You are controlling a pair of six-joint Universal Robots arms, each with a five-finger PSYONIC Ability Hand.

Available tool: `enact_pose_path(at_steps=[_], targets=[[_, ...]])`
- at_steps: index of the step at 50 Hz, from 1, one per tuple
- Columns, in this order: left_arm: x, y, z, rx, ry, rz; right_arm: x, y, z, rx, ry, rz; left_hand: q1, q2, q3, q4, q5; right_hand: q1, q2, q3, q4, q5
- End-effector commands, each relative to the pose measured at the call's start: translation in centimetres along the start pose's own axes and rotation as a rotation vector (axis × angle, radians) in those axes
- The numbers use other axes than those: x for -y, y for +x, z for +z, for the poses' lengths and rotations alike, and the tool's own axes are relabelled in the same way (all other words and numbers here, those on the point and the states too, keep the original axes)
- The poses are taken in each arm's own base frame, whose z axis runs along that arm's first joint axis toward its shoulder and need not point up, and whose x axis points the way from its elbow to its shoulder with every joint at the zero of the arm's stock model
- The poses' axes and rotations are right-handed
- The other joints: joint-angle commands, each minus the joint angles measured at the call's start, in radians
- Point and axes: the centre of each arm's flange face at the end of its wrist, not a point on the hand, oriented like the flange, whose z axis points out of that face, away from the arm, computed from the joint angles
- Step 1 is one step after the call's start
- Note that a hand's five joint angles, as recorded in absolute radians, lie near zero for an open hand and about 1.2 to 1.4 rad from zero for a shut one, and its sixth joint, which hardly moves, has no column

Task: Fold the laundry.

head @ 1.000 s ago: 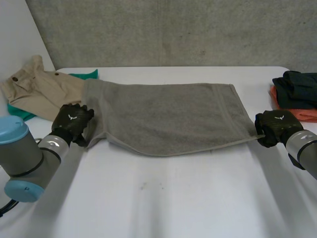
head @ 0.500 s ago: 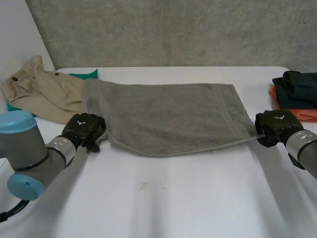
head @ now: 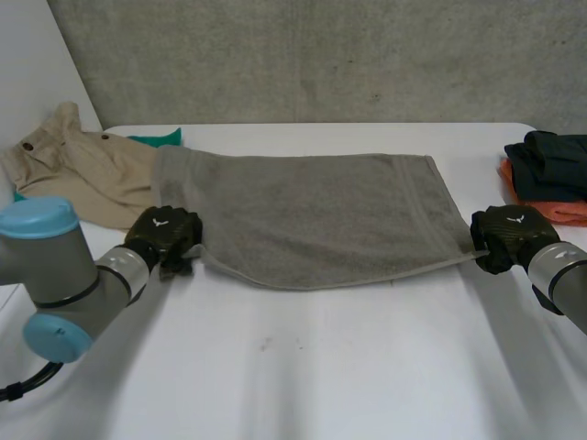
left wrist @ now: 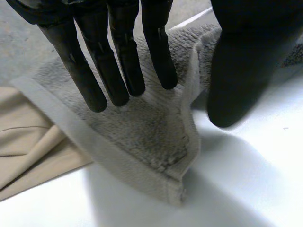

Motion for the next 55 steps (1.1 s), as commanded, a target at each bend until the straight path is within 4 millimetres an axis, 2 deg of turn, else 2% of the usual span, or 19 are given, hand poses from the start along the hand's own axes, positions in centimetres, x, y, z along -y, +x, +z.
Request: enact_pose_path(at_steps=[1, 8, 11, 12, 13, 14, 16, 17, 19, 24, 28, 31, 35, 37, 42, 43, 46, 47, 55], targets=[[0.1, 0.5, 0.9, -0.009, 0.012, 0.014, 0.0, 0.1, -0.1, -0.003, 0.000, 0.000, 0.605, 0.623, 0.636, 0.634, 0.637, 0.400, 0.218, 0.209, 0.206, 0.233], [0.6, 0.7, -0.4, 0.022, -0.012, 0.034, 0.4, 0.0, -0.7, 0.004, -0.015, -0.068, 0.606, 0.624, 0.637, 0.635, 0.638, 0.400, 0.218, 0.209, 0.206, 0.233], [1.5, 1.0, -3.3, 0.048, -0.064, 0.084, 1.2, -0.1, -2.1, 0.022, -0.050, -0.152, 0.606, 0.624, 0.637, 0.635, 0.638, 0.400, 0.218, 0.209, 0.206, 0.233], [1.6, 1.2, -4.1, 0.048, -0.082, 0.102, 1.8, -0.2, -3.5, 0.041, -0.081, -0.217, 0.606, 0.624, 0.637, 0.635, 0.638, 0.400, 0.218, 0.209, 0.206, 0.233], [1.6, 1.5, -5.8, 0.042, -0.121, 0.146, 2.0, -0.3, -4.1, 0.053, -0.098, -0.253, 0.606, 0.624, 0.637, 0.635, 0.638, 0.400, 0.218, 0.209, 0.206, 0.233], [1.6, 1.7, -6.5, 0.038, -0.137, 0.166, 2.1, -0.5, -4.7, 0.067, -0.119, -0.285, 0.606, 0.624, 0.637, 0.635, 0.638, 0.400, 0.218, 0.209, 0.206, 0.233], [1.6, 2.1, -8.0, 0.025, -0.170, 0.215, 1.9, -0.3, -6.3, 0.103, -0.191, -0.372, 0.606, 0.624, 0.637, 0.635, 0.638, 0.400, 0.218, 0.209, 0.206, 0.233], [1.4, 2.5, -9.8, 0.006, -0.216, 0.261, 1.8, -0.2, -6.9, 0.111, -0.218, -0.396, 0.606, 0.624, 0.637, 0.635, 0.638, 0.400, 0.218, 0.209, 0.206, 0.233], [1.1, 3.0, -11.6, -0.014, -0.272, 0.305, 1.3, 0.2, -7.9, 0.131, -0.278, -0.437, 0.606, 0.624, 0.637, 0.635, 0.638, 0.400, 0.218, 0.209, 0.206, 0.233], [-0.2, 4.5, -17.6, -0.100, -0.477, 0.394, 0.6, 0.9, -11.9, 0.210, -0.433, -0.543, 0.606, 0.624, 0.637, 0.635, 0.638, 0.400, 0.218, 0.209, 0.206, 0.233], [0.1, 5.3, -19.2, -0.138, -0.495, 0.411, -0.2, 1.0, -13.2, 0.256, -0.484, -0.545, 0.606, 0.624, 0.637, 0.635, 0.638, 0.400, 0.218, 0.209, 0.206, 0.233], [0.5, 5.4, -18.9, -0.133, -0.455, 0.428, -0.4, 1.0, -13.1, 0.252, -0.476, -0.546, 0.606, 0.624, 0.637, 0.635, 0.638, 0.400, 0.218, 0.209, 0.206, 0.233], [1.8, 4.8, -16.6, -0.073, -0.342, 0.457, -0.2, 1.5, -11.6, 0.194, -0.409, -0.579, 0.606, 0.624, 0.637, 0.635, 0.638, 0.400, 0.218, 0.209, 0.206, 0.233], [2.5, 4.3, -14.4, -0.026, -0.261, 0.471, 0.0, 1.6, -10.5, 0.161, -0.369, -0.588, 0.606, 0.624, 0.637, 0.635, 0.638, 0.400, 0.218, 0.209, 0.206, 0.233], [3.9, 3.2, -9.5, 0.069, -0.090, 0.491, 0.8, 0.5, -5.6, 0.095, -0.211, -0.567, 0.606, 0.624, 0.637, 0.635, 0.638, 0.400, 0.218, 0.209, 0.206, 0.233], [4.1, 3.0, -7.9, 0.091, -0.045, 0.502, 0.9, 0.4, -5.1, 0.085, -0.199, -0.567, 0.606, 0.624, 0.637, 0.635, 0.638, 0.400, 0.218, 0.209, 0.206, 0.233], [4.6, 2.7, -5.6, 0.121, 0.022, 0.515, 1.4, 0.3, -2.8, 0.019, -0.154, -0.591, 0.606, 0.624, 0.637, 0.635, 0.638, 0.400, 0.218, 0.209, 0.206, 0.233], [5.0, 2.7, -4.2, 0.137, 0.068, 0.527, 1.5, 0.4, -2.2, 0.000, -0.141, -0.599, 0.606, 0.624, 0.637, 0.635, 0.638, 0.400, 0.218, 0.209, 0.206, 0.233], [4.7, 2.1, 2.6, 0.210, 0.135, 0.538, 2.5, 0.6, 4.3, -0.117, -0.011, -0.655, 0.606, 0.624, 0.637, 0.635, 0.638, 0.400, 0.218, 0.209, 0.206, 0.233]])
